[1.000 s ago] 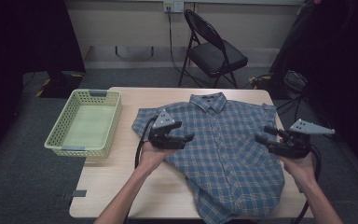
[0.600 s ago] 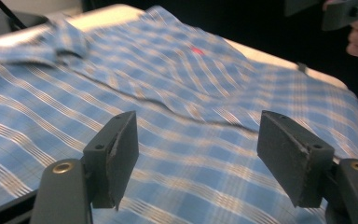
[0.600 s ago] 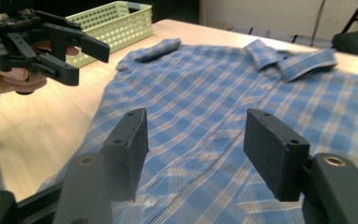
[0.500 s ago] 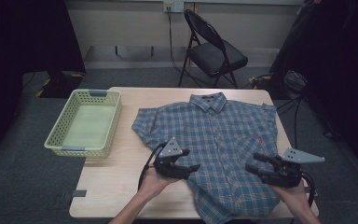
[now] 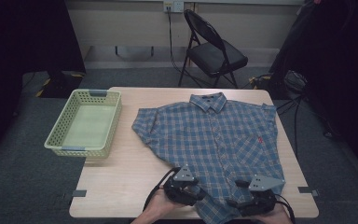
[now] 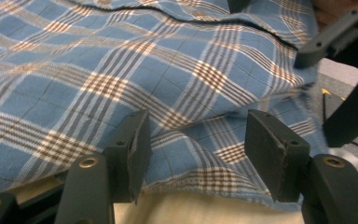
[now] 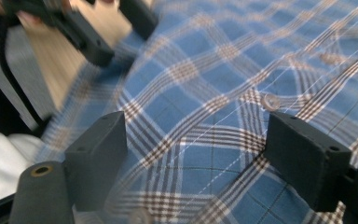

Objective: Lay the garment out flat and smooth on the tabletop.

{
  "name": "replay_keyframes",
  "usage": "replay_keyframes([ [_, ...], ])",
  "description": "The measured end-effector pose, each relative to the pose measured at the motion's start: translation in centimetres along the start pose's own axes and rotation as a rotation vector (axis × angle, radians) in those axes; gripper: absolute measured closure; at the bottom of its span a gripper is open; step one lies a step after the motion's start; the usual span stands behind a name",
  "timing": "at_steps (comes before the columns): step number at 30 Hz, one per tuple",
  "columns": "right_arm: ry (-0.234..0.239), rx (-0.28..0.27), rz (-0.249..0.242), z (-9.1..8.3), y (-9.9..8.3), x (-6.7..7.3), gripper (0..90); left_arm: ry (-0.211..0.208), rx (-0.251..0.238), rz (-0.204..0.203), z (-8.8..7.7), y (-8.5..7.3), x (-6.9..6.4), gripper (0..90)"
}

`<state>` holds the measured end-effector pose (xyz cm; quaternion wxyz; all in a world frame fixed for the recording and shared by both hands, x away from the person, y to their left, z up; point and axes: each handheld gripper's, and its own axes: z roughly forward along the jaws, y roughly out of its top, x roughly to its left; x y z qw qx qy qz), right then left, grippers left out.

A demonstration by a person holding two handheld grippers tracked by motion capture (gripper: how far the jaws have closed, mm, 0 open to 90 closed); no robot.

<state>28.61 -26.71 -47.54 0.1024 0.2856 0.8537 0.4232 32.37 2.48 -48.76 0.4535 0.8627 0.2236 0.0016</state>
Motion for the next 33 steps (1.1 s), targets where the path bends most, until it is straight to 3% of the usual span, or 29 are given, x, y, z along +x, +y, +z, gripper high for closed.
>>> replay_keyframes([
  [2,0.001,0.006,0.01,0.5,-0.3,-0.2,23.2,0.013,0.003,0.002,0.5,-0.1,0.0,36.9],
  [5,-0.027,0.053,-0.025,1.2,-0.6,-0.2,31.9,0.05,0.046,0.029,1.2,0.0,-0.3,37.3],
  [8,-0.063,0.061,-0.016,1.4,-0.8,-0.3,44.0,0.092,0.056,0.068,1.0,-0.3,-0.5,49.5],
  [11,-0.092,0.053,-0.007,1.3,-0.8,0.1,58.2,0.051,0.078,0.039,-0.1,-0.4,-0.4,56.8],
  [13,-0.098,0.05,-0.001,1.2,-0.9,0.6,64.1,0.007,0.028,0.034,-1.3,-0.4,-0.4,54.7],
  [16,-0.058,0.05,0.007,1.1,-0.9,1.4,69.1,0.011,-0.068,0.02,-3.2,0.3,-0.5,47.1],
  [17,-0.045,0.052,0.005,1.1,-0.9,1.8,69.8,0.008,-0.086,0.017,-3.6,0.5,-0.5,47.1],
  [19,-0.025,0.059,-0.001,1.1,-0.9,2.5,70.5,0.04,-0.101,0.017,-3.9,0.9,-0.2,45.5],
  [23,0.039,0.059,0.016,0.8,-1.3,4.4,71.4,0.065,-0.088,0.003,-3.3,1.1,0.6,45.7],
  [29,0.089,0.072,0.016,0.0,-2.3,8.4,70.0,0.069,-0.055,-0.024,-2.3,0.2,1.5,46.1],
  [33,0.173,0.116,0.002,0.0,-2.8,10.8,67.7,0.08,-0.043,-0.067,-2.6,0.0,2.2,46.9],
])
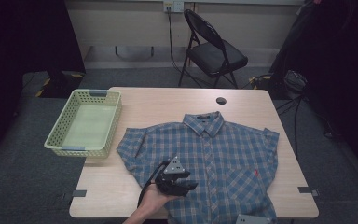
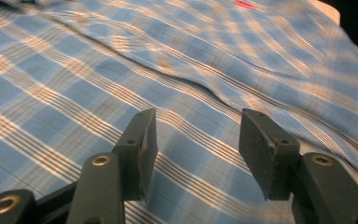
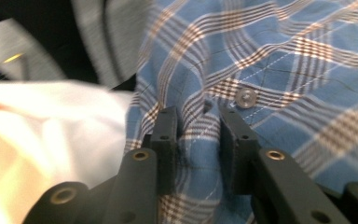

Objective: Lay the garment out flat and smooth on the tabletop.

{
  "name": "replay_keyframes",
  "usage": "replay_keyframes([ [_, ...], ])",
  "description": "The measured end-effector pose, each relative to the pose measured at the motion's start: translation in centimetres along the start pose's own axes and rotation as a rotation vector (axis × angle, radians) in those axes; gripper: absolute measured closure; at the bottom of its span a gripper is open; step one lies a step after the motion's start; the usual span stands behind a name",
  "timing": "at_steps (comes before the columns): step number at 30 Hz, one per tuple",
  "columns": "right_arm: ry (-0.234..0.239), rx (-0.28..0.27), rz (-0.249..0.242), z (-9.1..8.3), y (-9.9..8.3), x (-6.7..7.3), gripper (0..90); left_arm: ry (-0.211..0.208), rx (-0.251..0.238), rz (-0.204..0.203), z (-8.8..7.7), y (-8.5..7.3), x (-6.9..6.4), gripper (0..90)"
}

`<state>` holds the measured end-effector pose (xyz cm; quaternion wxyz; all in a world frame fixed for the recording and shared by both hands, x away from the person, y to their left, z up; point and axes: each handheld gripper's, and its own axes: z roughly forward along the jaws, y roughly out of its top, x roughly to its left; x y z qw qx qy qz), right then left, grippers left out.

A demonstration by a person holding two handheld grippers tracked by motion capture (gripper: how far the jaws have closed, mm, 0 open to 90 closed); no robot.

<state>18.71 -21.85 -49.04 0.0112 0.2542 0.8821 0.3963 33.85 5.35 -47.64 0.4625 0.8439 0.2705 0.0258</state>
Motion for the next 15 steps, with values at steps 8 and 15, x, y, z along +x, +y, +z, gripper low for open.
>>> replay_keyframes([
  [8,0.003,-0.126,0.002,-3.2,2.0,-1.9,51.3,0.028,-0.022,0.026,-0.6,0.8,0.9,46.1],
  [15,-0.252,-0.259,0.121,-7.1,1.8,-11.2,45.8,0.079,0.03,0.025,0.1,-0.1,3.4,48.5],
])
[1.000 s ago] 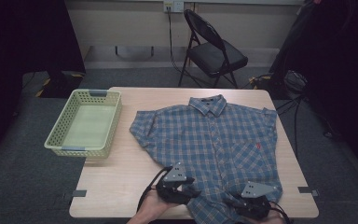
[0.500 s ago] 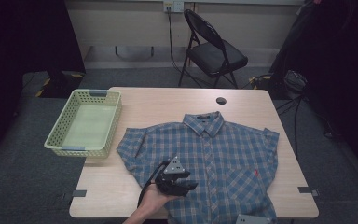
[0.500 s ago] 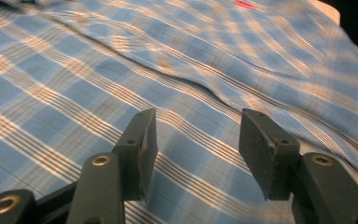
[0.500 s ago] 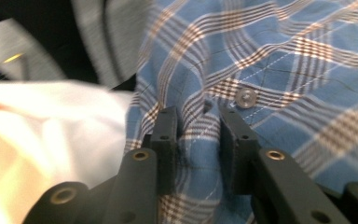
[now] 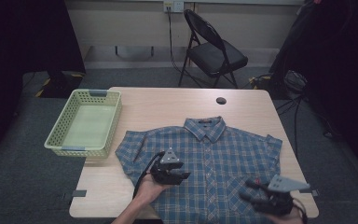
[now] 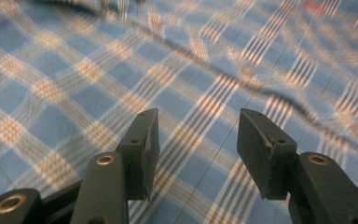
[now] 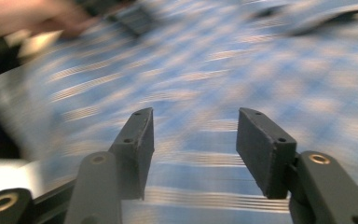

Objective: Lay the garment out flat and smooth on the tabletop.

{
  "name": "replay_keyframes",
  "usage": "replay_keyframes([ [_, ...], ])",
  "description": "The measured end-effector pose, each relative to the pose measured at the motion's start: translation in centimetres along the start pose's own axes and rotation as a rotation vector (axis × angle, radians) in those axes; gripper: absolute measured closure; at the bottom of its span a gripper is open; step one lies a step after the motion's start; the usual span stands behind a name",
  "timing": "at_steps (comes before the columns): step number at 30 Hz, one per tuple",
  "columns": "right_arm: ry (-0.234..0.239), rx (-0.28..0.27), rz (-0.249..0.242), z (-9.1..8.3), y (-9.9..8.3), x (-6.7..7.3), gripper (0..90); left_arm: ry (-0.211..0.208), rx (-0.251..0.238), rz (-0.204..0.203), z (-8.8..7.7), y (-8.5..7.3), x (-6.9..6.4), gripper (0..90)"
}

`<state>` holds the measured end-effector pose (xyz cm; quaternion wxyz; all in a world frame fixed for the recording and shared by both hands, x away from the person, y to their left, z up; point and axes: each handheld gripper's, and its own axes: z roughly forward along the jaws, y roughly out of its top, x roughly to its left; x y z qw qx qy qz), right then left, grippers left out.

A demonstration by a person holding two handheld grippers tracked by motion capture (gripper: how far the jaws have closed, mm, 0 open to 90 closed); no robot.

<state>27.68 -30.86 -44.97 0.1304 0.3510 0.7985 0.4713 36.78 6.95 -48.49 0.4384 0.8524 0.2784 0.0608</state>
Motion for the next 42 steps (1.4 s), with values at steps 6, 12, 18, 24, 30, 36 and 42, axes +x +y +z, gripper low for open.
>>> replay_keyframes([
  [6,-0.192,-0.087,0.139,-1.4,0.0,-7.4,44.6,0.019,0.026,0.004,0.1,-1.5,-0.7,46.4],
  [12,-0.315,-0.033,0.177,-1.1,-0.5,-10.1,44.5,-0.029,0.006,-0.071,-0.7,-2.4,-1.3,46.9],
  [18,-0.396,-0.019,0.257,0.0,-0.7,-13.3,45.9,-0.106,-0.01,-0.193,-1.1,-2.7,-0.4,44.6],
  [24,-0.47,0.023,0.264,1.1,-1.0,-14.1,45.8,0.009,0.015,-0.039,-0.4,-1.2,-0.3,37.5],
  [30,-0.495,0.082,0.27,1.9,-1.4,-14.4,45.3,0.072,0.064,0.018,0.8,-0.5,0.2,32.3],
  [36,-0.508,0.103,0.288,2.4,-1.6,-14.4,53.4,0.13,0.075,0.02,0.3,-0.8,0.6,29.8],
  [42,-0.492,0.079,0.252,2.4,-1.7,-14.0,78.5,0.165,0.045,0.027,0.4,-1.4,0.0,25.6],
])
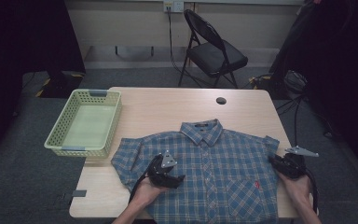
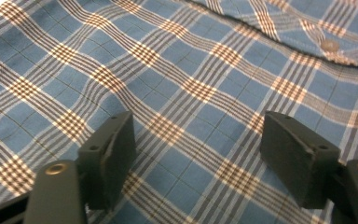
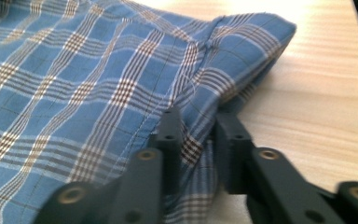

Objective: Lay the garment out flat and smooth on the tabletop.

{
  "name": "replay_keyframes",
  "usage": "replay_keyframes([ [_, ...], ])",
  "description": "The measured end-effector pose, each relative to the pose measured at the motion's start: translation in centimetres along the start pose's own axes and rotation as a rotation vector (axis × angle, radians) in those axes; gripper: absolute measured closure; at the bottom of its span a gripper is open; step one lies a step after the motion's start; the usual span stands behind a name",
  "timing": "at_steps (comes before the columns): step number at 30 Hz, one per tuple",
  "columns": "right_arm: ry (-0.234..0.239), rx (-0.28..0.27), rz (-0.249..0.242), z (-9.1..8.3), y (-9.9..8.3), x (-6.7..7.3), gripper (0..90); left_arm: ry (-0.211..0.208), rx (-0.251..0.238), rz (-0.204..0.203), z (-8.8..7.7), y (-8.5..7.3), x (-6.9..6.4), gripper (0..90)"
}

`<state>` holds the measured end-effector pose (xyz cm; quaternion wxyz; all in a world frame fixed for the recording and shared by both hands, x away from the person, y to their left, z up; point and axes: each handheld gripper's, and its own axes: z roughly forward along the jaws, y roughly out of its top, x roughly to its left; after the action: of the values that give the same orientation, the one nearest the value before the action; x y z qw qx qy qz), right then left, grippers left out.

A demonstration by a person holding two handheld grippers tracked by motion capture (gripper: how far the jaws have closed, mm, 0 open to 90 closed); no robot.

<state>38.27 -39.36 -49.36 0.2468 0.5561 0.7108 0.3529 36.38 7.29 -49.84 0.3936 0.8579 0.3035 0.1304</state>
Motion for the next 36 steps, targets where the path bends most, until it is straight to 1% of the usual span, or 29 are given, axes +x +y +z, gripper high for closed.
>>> replay_keyframes([
  [2,0.0,-0.038,-0.003,-0.4,0.0,0.1,82.8,0.009,0.001,-0.003,0.0,0.0,0.0,25.7],
  [3,-0.007,-0.054,-0.016,-0.6,0.1,0.2,84.1,0.014,0.003,-0.005,0.0,0.0,0.0,25.6],
  [6,-0.007,-0.111,-0.028,-1.4,0.4,0.7,85.2,0.018,0.003,-0.007,0.1,0.1,0.0,25.0],
  [9,0.009,-0.175,-0.041,-2.4,0.9,1.6,85.9,0.019,0.004,-0.008,0.1,0.1,0.0,24.7],
  [12,0.054,-0.219,-0.081,-3.0,1.1,3.2,86.2,0.022,0.005,-0.01,0.1,0.1,0.0,24.0],
  [15,0.122,-0.236,-0.148,-3.4,1.3,5.7,86.2,0.023,0.005,-0.012,0.1,0.1,0.0,23.8],
  [18,0.207,-0.234,-0.207,-3.4,1.3,8.7,86.1,0.023,0.004,-0.015,0.1,0.1,0.0,23.7],
  [19,0.239,-0.227,-0.228,-3.3,1.2,9.7,86.1,0.023,0.004,-0.015,0.1,0.1,0.0,23.8],
  [21,0.3,-0.199,-0.288,-3.1,0.8,11.9,85.9,0.023,0.004,-0.015,0.1,0.1,0.0,23.7],
  [23,0.361,-0.155,-0.331,-2.7,0.3,13.9,85.0,0.023,0.005,-0.014,0.1,0.1,0.0,23.5],
  [25,0.393,-0.103,-0.386,-2.1,-0.3,15.5,78.0,0.023,0.005,-0.013,0.1,0.1,0.0,23.4],
  [26,0.416,-0.077,-0.41,-1.9,-0.6,16.0,73.7,0.023,0.005,-0.013,0.1,0.1,0.0,23.4],
  [27,0.45,-0.052,-0.415,-1.6,-0.7,16.3,70.3,0.023,0.005,-0.013,0.1,0.1,0.0,23.3],
  [29,0.51,-0.05,-0.397,-1.8,-0.5,16.4,65.5,0.022,0.005,-0.012,0.1,0.1,0.0,23.1],
  [30,0.555,-0.056,-0.363,-2.3,0.0,16.3,64.3,0.022,0.005,-0.012,0.1,0.1,0.0,23.0],
  [31,0.566,-0.078,-0.331,-2.7,0.5,16.3,62.6,0.022,0.005,-0.013,0.1,0.1,0.0,22.9],
  [32,0.573,-0.093,-0.311,-3.0,1.0,16.3,61.0,0.022,0.004,-0.013,0.1,0.1,0.0,22.9],
  [33,0.571,-0.091,-0.313,-3.1,1.6,16.3,59.6,0.022,0.005,-0.012,0.1,0.1,0.0,22.8],
  [34,0.546,-0.098,-0.328,-3.2,2.1,16.2,59.1,0.022,0.005,-0.013,0.1,0.1,0.0,22.8],
  [36,0.512,-0.119,-0.333,-2.9,3.1,15.8,59.2,0.022,0.005,-0.012,0.1,0.1,0.0,22.8],
])
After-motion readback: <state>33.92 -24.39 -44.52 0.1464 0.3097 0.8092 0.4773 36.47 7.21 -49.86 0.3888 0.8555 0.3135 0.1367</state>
